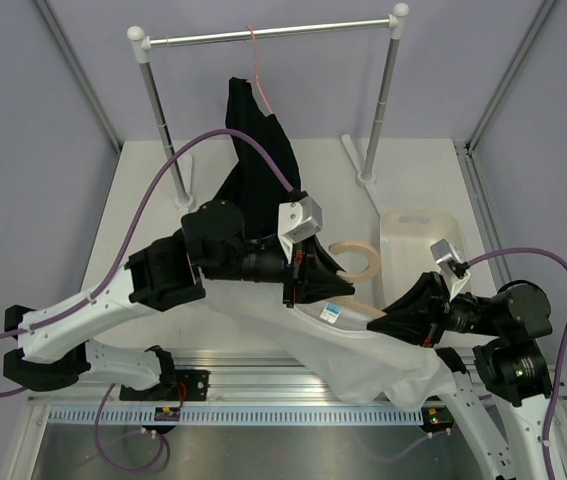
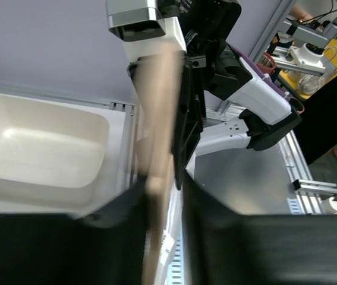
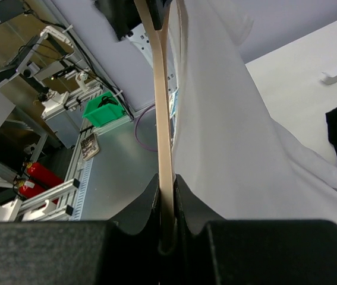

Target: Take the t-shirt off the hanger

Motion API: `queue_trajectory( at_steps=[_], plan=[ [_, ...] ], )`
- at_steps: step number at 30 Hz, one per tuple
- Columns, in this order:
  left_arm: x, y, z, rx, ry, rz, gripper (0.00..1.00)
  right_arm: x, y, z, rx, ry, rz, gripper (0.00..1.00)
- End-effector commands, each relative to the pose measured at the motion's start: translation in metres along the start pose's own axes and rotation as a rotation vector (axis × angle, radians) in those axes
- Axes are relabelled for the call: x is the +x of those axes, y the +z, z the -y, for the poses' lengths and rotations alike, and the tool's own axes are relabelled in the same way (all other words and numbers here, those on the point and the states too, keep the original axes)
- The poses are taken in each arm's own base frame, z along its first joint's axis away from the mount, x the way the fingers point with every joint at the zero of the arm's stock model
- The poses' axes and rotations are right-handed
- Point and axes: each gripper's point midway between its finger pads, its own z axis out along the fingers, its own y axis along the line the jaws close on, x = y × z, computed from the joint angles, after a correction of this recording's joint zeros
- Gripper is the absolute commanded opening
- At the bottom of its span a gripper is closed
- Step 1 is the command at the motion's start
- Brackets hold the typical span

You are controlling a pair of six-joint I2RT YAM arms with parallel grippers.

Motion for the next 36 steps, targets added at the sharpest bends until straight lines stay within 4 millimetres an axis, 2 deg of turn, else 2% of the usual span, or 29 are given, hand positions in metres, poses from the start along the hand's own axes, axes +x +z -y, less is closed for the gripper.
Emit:
queue_trajectory(
  at_steps=[1,2,6,7,8,11,12,13,15,16,19,20,21,22,23,25,27,31,34,36],
  plan=[
    [-0.025,-0.001,0.021,0.097,0.031,0.058,0.07,-0.007,0.001,-0.003,-0.019,-0.035,0.009,0.0],
    [-0.025,-0.002,0.023,0.105,0.033,0.057,0.01,-0.007,0.001,-0.003,-0.017,-0.034,0.009,0.0],
    [-0.021,-0.005,0.025,0.118,0.043,0.052,0.0,-0.01,0.003,0.002,0.001,-0.027,0.017,0.01],
    [-0.021,-0.007,0.025,0.112,0.044,0.055,0.0,-0.011,0.003,0.004,0.008,-0.021,0.019,0.06],
    [-0.019,-0.007,0.022,0.1,0.039,0.05,0.0,-0.013,0.003,0.004,0.016,-0.019,0.022,0.27],
    [-0.02,-0.013,0.022,0.081,0.035,0.062,0.0,-0.019,0.004,0.009,0.048,-0.014,0.035,0.57],
    [-0.021,-0.016,0.02,0.063,0.031,0.069,0.0,-0.026,0.004,0.01,0.078,-0.03,0.058,0.73],
    [-0.027,-0.024,0.014,0.003,0.024,0.099,0.0,-0.029,0.003,0.012,0.099,-0.029,0.071,0.8],
    [-0.026,-0.033,0.006,-0.054,0.024,0.113,0.0,-0.041,0.001,0.02,0.191,-0.026,0.113,0.98],
    [-0.034,-0.046,0.006,-0.087,0.035,0.148,0.0,-0.045,-0.001,0.024,0.226,-0.024,0.126,0.99],
    [-0.04,-0.064,0.013,-0.087,0.053,0.187,0.0,-0.058,-0.008,0.035,0.342,-0.026,0.171,0.99],
    [-0.047,-0.078,0.016,-0.098,0.056,0.223,0.0,-0.06,-0.009,0.036,0.361,-0.031,0.181,1.0],
    [-0.047,-0.083,0.014,-0.123,0.048,0.234,0.0,-0.063,-0.012,0.036,0.383,-0.047,0.188,1.0],
    [-0.05,-0.091,0.006,-0.18,0.04,0.262,0.0,-0.062,-0.012,0.036,0.384,-0.055,0.183,0.99],
    [-0.057,-0.107,0.008,-0.202,0.044,0.304,0.0,-0.062,-0.012,0.03,0.364,-0.073,0.175,0.99],
    [-0.055,-0.119,-0.006,-0.295,0.028,0.329,0.0,-0.058,-0.011,0.025,0.334,-0.117,0.153,1.0],
    [-0.057,-0.136,-0.007,-0.33,0.024,0.364,0.0,-0.048,-0.009,0.024,0.291,-0.153,0.111,1.0],
    [-0.057,-0.147,-0.004,-0.332,0.008,0.388,0.0,-0.033,-0.005,0.035,0.261,-0.124,0.076,0.98],
    [-0.057,-0.148,-0.003,-0.33,-0.002,0.393,0.0,-0.029,0.002,0.033,0.178,-0.122,0.081,0.93],
    [-0.056,-0.146,-0.002,-0.318,-0.007,0.387,0.0,-0.029,0.003,0.038,0.178,-0.127,0.09,0.86]
  ],
)
